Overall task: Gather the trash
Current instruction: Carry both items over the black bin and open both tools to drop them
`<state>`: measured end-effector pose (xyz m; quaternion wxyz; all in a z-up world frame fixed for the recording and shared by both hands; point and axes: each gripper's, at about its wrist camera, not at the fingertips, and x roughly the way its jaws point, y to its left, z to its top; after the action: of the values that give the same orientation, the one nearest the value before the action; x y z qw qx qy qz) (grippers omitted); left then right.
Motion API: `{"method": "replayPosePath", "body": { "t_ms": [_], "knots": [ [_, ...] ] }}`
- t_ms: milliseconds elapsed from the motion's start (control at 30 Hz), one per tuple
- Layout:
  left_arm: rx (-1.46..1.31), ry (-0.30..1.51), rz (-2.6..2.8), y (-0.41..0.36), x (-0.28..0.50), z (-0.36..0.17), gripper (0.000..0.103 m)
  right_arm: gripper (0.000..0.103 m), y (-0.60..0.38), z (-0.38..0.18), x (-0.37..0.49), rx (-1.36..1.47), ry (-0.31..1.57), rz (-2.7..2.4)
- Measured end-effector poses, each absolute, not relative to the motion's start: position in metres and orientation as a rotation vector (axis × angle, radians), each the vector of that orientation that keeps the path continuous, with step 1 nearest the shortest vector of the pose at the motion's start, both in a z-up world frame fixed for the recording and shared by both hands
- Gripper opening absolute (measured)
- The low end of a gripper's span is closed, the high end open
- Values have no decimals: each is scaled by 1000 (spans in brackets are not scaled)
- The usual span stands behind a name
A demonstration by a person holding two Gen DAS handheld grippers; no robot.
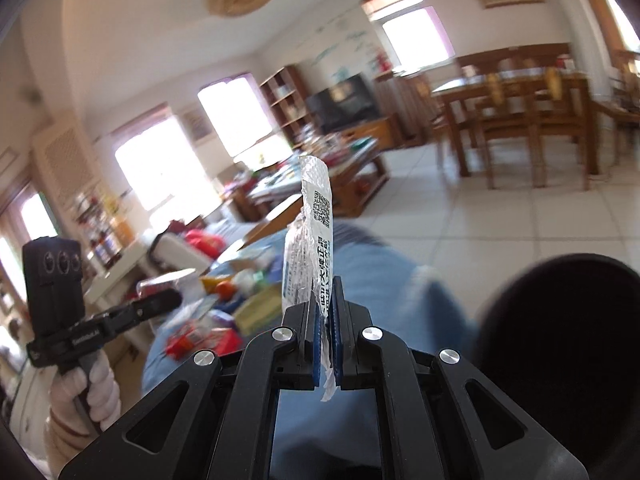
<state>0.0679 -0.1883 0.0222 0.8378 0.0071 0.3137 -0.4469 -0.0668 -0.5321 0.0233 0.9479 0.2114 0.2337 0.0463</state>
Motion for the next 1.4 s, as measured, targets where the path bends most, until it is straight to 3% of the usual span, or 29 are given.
{"method": "replayPosePath", "body": {
  "t_ms": [500,833,1100,1133,1167,1200,1233,1267,1300,1400],
  "knots": [
    [153,737,-1284,-389,16,-38,3,5,-671,-43,-190,514,474,-294],
    [244,811,-1363,-440,-4,-68,3,5,-695,-103,-198,516,555,-395],
    [358,853,-1339,-447,-10,-86,7,6,-700,-120,-182,530,588,-400],
    [376,851,-1331,-446,-11,-87,7,7,-701,-121,-179,527,593,-401],
    [392,844,-1322,-446,-13,-87,7,16,-701,-118,-174,524,597,-400],
    [415,829,-1309,-444,-16,-86,8,34,-700,-118,-173,521,599,-402],
    [435,818,-1299,-445,-19,-85,8,44,-701,-117,-172,524,595,-404],
    [462,804,-1288,-444,-23,-84,12,57,-701,-115,-174,527,588,-401],
    [486,787,-1277,-444,-27,-83,15,59,-701,-115,-175,529,581,-396],
    [527,722,-1246,-439,-40,-79,58,59,-698,-110,-179,502,572,-414]
  ]
}}
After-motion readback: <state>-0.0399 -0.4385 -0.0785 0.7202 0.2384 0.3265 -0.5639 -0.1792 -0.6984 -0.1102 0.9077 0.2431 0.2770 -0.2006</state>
